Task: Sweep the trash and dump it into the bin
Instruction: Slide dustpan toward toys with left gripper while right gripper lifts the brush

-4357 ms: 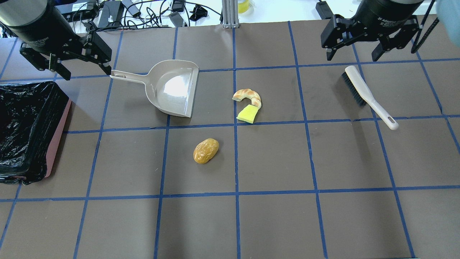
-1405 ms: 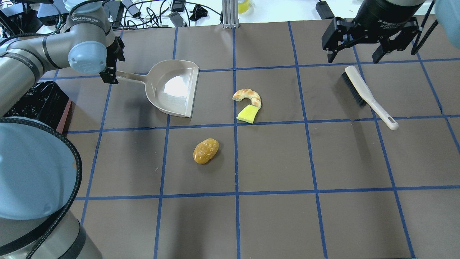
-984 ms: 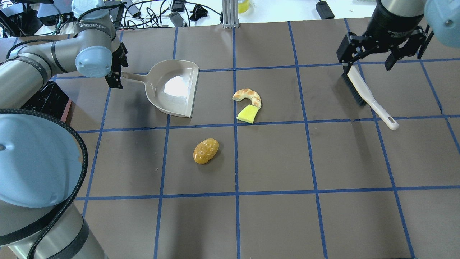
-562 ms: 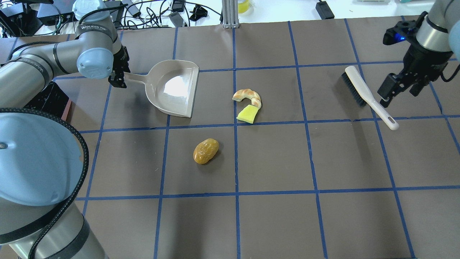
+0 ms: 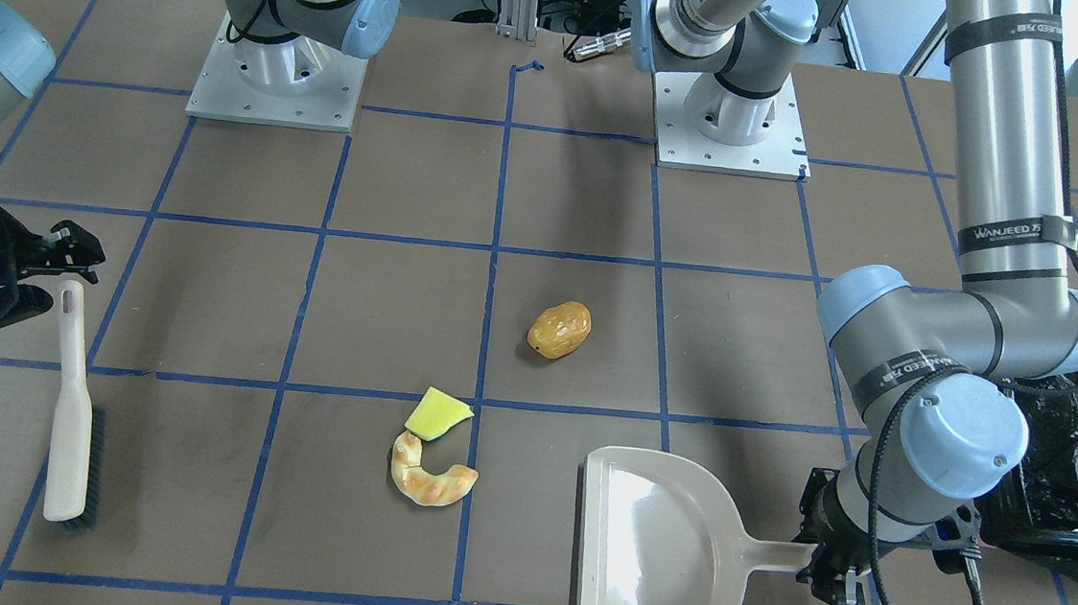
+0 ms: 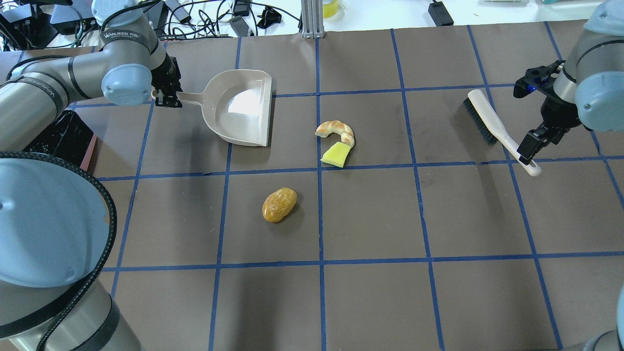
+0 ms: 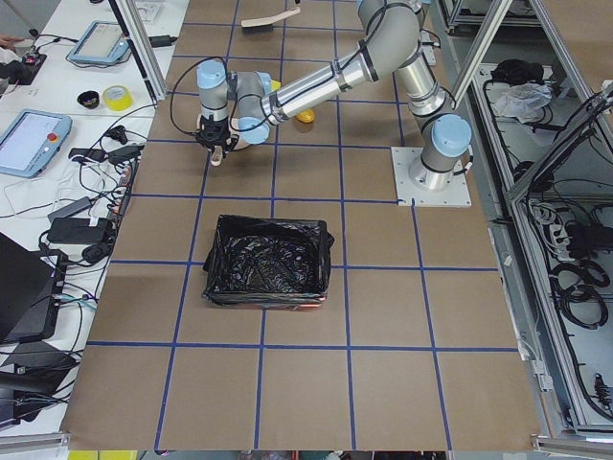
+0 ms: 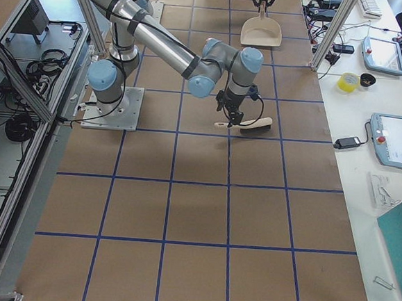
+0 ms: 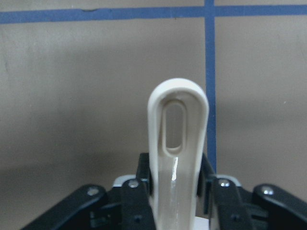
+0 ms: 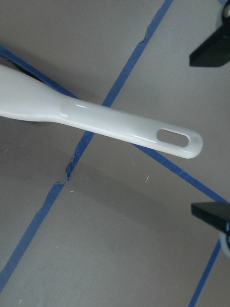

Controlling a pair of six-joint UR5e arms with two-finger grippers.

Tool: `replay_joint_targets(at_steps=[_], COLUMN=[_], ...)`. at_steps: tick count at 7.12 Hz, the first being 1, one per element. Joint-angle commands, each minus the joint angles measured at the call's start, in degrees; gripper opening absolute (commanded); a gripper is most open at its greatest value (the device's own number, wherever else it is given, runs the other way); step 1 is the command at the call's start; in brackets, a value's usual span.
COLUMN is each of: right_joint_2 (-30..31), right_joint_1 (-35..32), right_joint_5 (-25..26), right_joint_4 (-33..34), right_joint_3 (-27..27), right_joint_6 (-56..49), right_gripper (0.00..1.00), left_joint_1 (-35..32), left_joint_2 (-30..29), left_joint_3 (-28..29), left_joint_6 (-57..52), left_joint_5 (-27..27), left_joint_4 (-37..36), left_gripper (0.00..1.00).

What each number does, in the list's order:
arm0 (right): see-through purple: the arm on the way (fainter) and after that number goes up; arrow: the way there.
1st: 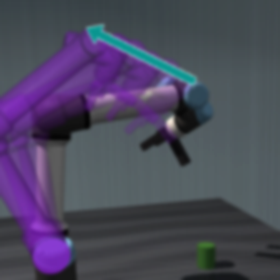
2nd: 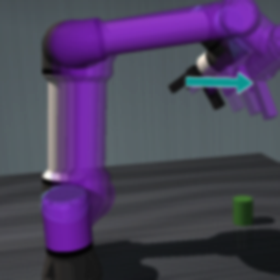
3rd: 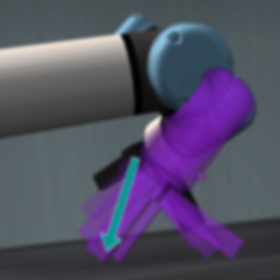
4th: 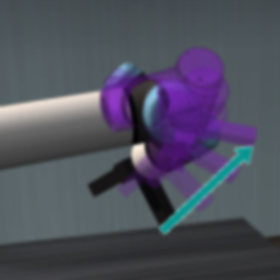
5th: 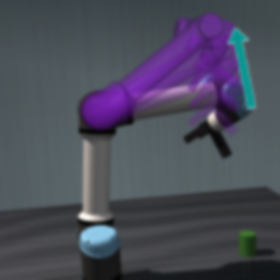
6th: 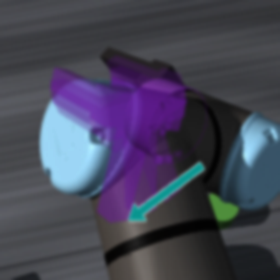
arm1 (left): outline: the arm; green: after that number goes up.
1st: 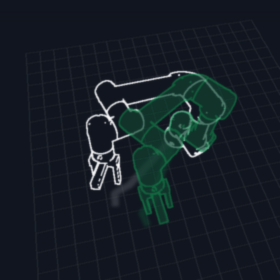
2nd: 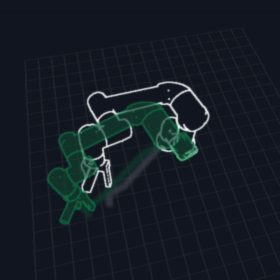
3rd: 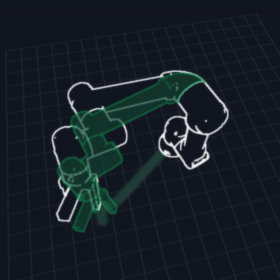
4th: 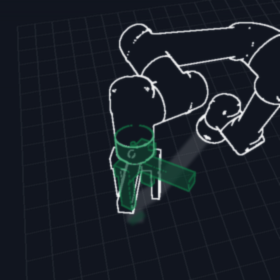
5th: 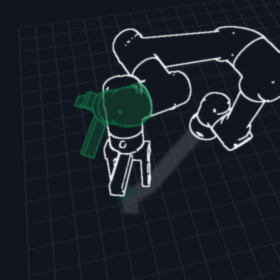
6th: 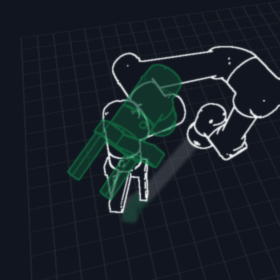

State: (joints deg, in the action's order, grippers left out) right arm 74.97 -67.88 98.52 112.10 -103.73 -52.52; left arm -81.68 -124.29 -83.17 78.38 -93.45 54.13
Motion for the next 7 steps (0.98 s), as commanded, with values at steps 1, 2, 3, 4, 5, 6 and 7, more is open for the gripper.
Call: replay_joint_targets(at_steps=[1, 2, 3, 4, 5, 6, 7], right_joint_2=[-3.32, -3.68, -4.64, -4.83, -4.74, -4.65, -4.65], right_joint_1=[0.03, 0.03, 0.03, 0.03, 0.03, 0.03, 0.03], right_joint_5=[0.01, 0.01, 0.01, 0.01, 0.09, 0.09, 0.09], right_joint_4=[2.94, 2.77, 2.69, 2.25, 1.72, 1.46, 1.02], right_joint_3=[-0.51, -0.51, -0.6, -0.68, -0.68, -0.68, -0.68], right_joint_6=[0.66, 2.05, 4.42, 5.57, 6.98, 8.64, 8.66], right_gripper=[1.0, 0.97, 0.94, 0.89, 0.82, 0.7, 0.57], left_joint_1=[-1.01, -3.29, -6.62, -8.91, -10.41, -11.12, -11.22], left_joint_2=[0.19, 0.97, 2.63, 3.87, 4.05, 3.88, 3.79], left_joint_3=[0.11, 0.2, 0.2, 0.03, -0.24, -1.37, -2.6], left_joint_6=[-0.33, -0.16, 0.28, 0.37, 0.89, 2.64, 4.75], left_joint_5=[-6.09, -11.18, -12.36, -13.24, -13.34, -12.91, -11.6], left_joint_4=[-0.17, 0.61, 2.19, 4.55, 4.75, 5.01, 5.71], left_gripper=[0.0, 0.0, 0.0, 0.0, 0.0, 0.0, 0.0])
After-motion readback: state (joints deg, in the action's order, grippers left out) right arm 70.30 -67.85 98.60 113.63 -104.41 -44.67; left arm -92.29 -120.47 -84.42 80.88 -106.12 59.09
